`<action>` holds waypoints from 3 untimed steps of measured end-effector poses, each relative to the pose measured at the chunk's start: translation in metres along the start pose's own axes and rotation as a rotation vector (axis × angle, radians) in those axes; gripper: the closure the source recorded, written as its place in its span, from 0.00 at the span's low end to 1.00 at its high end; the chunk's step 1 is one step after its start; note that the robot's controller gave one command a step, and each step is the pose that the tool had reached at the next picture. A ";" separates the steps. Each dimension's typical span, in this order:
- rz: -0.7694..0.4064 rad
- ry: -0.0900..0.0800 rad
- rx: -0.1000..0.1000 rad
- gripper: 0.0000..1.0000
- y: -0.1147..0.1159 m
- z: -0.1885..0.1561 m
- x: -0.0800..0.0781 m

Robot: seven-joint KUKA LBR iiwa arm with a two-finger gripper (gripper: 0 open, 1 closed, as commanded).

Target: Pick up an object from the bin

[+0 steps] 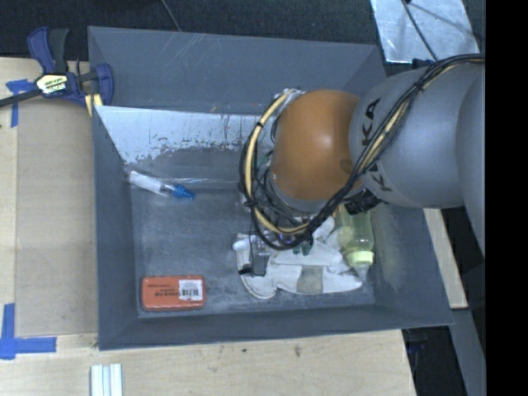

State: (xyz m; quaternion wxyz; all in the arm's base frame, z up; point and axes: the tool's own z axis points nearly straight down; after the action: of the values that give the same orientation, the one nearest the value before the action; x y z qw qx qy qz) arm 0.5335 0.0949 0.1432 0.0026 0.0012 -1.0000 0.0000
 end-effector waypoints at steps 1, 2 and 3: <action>0.003 -0.008 -0.001 0.00 0.000 -0.005 -0.002; -0.043 -0.018 -0.003 0.00 -0.025 0.031 0.005; 0.020 -0.003 0.000 0.00 -0.059 0.062 0.002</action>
Offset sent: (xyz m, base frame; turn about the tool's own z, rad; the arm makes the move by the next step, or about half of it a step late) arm -0.0164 -0.0556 -0.0732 -0.0729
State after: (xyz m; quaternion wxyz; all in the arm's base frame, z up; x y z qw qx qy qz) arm 0.5315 0.0364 0.0809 0.0009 -0.0087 -1.0000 -0.0001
